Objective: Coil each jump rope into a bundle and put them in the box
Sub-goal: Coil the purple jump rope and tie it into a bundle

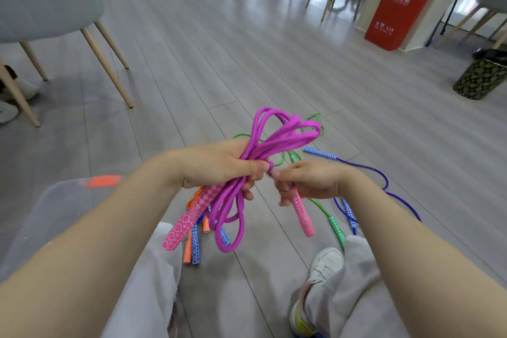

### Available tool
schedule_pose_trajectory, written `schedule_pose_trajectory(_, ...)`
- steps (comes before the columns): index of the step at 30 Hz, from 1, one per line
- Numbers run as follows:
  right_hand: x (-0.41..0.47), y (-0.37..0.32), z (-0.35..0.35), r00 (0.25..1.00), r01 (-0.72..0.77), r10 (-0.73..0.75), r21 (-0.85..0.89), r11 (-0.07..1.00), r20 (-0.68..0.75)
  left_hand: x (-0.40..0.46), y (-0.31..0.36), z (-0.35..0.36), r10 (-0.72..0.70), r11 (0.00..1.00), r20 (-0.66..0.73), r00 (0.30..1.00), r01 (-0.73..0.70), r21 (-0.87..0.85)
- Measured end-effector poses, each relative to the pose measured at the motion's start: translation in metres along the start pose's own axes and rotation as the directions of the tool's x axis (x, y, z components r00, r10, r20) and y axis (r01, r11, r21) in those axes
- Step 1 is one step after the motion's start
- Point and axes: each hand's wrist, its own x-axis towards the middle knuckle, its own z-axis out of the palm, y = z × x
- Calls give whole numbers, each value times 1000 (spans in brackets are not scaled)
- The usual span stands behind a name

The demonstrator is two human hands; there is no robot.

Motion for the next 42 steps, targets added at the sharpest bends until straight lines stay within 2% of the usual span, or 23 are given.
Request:
schedule_pose_trajectory(3, 16, 10, -16, 998, -64, 63, 22, 998, 25, 5, -8, 9, -41, 996, 46, 998, 37, 77)
schedule_pose_trajectory(5, 30, 19, -29, 979, -176, 183, 77, 981, -93, 9, -15, 14, -98, 977, 103, 990, 76, 201)
schedule_pose_trajectory(6, 37, 24, -37, 958, -227, 239, 90, 970, -161, 12, -18, 18, -117, 940, 125, 985, 69, 334)
schedule_pose_trajectory(7, 39, 20, -36, 953, -259, 260, 30, 965, -155, 15, -23, 23, -126, 865, 148, 981, 35, 501)
schedule_pose_trajectory(9, 43, 7, -33, 958, -285, 287, -116, 951, 0, 24, -37, 36, -182, 612, 161, 970, -16, 791)
schedule_pose_trajectory(11, 46, -10, -27, 948, -285, 309, -238, 929, 72, 31, -53, 47, -243, 343, 54, 969, 34, 939)
schedule_pose_trajectory(12, 52, -15, -29, 942, -288, 327, -318, 903, 76, 34, -59, 53, -241, 256, 13, 971, 51, 965)
schedule_pose_trajectory(15, 57, -48, -15, 938, -291, 347, -526, 799, 7, 43, -72, 61, -245, 111, -60, 968, 89, 990)
schedule_pose_trajectory(18, 53, -79, 13, 960, -269, 250, -659, 702, -125, 50, -81, 50, -218, 38, -154, 964, 166, 985)
schedule_pose_trajectory(20, 45, -91, 31, 958, -279, 115, -770, 574, -262, 54, -84, 35, -145, 60, -240, 960, 251, 966)
schedule_pose_trajectory(22, 33, -99, 48, 925, -288, -78, -820, 494, -371, 56, -80, 21, -21, 181, -346, 938, 344, 921)
schedule_pose_trajectory(26, 7, -100, 60, 783, -182, -358, -738, 650, -508, 55, -58, 4, 162, 378, -547, 821, 461, 803)
schedule_pose_trajectory(28, -4, -94, 67, 722, -98, -444, -714, 694, -531, 51, -50, -1, 238, 479, -611, 755, 456, 750)
schedule_pose_trajectory(30, -9, -83, 81, 684, 7, -476, -648, 762, -553, 47, -47, -1, 293, 514, -600, 744, 407, 755)
schedule_pose_trajectory(33, -3, -60, 100, 660, 130, -473, -531, 837, -584, 42, -46, -4, 286, 602, -591, 754, 338, 723)
schedule_pose_trajectory(35, 2, -49, 102, 711, 251, -422, -356, 900, -563, 38, -44, -11, 268, 658, -572, 775, 287, 696)
schedule_pose_trajectory(37, -1, -41, 94, 837, 313, -319, -89, 946, -444, 33, -37, -21, 227, 722, -529, 818, 223, 655)
schedule_pose_trajectory(39, -4, -31, 79, 934, 280, -269, 15, 960, -234, 24, -29, -27, 182, 773, -423, 888, 137, 620)
schedule_pose_trajectory(42, -6, -14, 62, 983, 177, -180, 63, 982, 44, 11, -27, -26, 60, 797, -211, 976, 80, 598)
